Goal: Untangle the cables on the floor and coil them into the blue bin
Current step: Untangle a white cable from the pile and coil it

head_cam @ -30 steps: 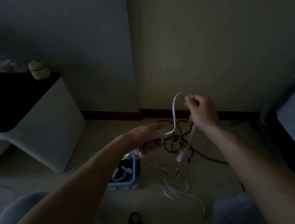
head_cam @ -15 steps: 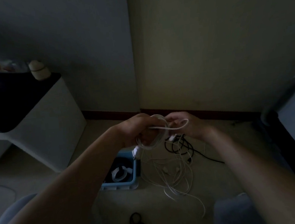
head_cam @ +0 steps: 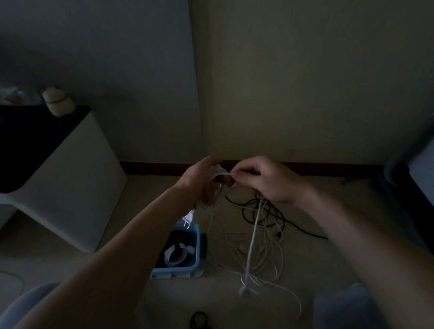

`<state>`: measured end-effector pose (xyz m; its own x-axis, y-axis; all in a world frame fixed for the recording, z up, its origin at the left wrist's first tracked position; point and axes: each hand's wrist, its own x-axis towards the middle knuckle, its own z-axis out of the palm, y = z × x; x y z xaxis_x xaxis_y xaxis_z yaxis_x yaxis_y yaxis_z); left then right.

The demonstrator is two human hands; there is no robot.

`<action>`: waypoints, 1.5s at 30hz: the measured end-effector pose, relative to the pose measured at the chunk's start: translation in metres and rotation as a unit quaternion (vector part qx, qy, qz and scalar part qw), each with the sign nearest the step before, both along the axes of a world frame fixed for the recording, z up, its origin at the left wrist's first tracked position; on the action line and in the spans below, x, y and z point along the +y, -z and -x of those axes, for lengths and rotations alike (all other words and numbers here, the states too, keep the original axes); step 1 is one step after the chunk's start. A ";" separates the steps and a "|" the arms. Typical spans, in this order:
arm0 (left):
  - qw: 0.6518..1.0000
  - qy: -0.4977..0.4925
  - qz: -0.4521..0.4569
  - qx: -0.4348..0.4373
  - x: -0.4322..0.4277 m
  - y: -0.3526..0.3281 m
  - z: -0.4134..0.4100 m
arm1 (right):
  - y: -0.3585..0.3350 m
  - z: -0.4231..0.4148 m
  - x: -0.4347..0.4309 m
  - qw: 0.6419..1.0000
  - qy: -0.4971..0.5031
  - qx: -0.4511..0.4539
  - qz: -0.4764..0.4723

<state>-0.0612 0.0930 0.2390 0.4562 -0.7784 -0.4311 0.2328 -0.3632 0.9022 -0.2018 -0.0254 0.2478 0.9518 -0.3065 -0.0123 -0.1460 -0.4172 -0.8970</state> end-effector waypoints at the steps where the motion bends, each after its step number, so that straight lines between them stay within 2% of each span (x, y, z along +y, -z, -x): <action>1: 1.000 0.021 -0.006 -0.001 -0.001 -0.002 0.002 | 0.001 -0.001 -0.001 1.000 0.006 -0.015 0.000; 5: 0.995 0.096 -0.030 0.010 -0.003 -0.004 0.013 | 0.006 0.002 -0.008 0.998 0.036 -0.055 -0.011; 9: 0.989 0.097 0.061 0.090 -0.008 0.001 0.017 | 0.010 0.003 -0.012 0.991 0.099 -0.089 -0.014; 12: 0.984 0.125 0.071 0.103 -0.007 0.003 0.010 | 0.013 0.003 -0.016 0.987 0.137 -0.086 0.006; 16: 0.979 0.174 0.056 0.095 0.000 -0.002 0.007 | 0.013 0.003 -0.016 0.986 0.135 -0.093 -0.014; 20: 0.965 0.190 0.101 0.148 0.000 -0.007 0.006 | 0.013 0.001 -0.014 0.987 0.130 -0.091 -0.041; 28: 0.934 0.109 0.198 0.275 0.002 -0.017 -0.004 | 0.027 -0.001 -0.009 0.981 0.116 -0.045 -0.152; 34: 0.900 -0.044 0.263 0.345 0.003 -0.015 -0.012 | 0.032 -0.005 0.009 0.991 0.094 0.003 -0.094; 38: 0.893 -0.142 0.278 0.325 0.001 -0.015 -0.025 | 0.038 -0.003 0.013 0.997 0.055 0.040 -0.021; 41: 0.885 -0.177 0.288 0.319 0.002 -0.015 -0.030 | 0.039 -0.003 0.015 0.998 0.019 0.056 -0.033; 45: 0.903 -0.189 0.263 0.282 0.002 -0.014 -0.031 | 0.037 0.000 0.018 0.997 -0.013 0.078 0.008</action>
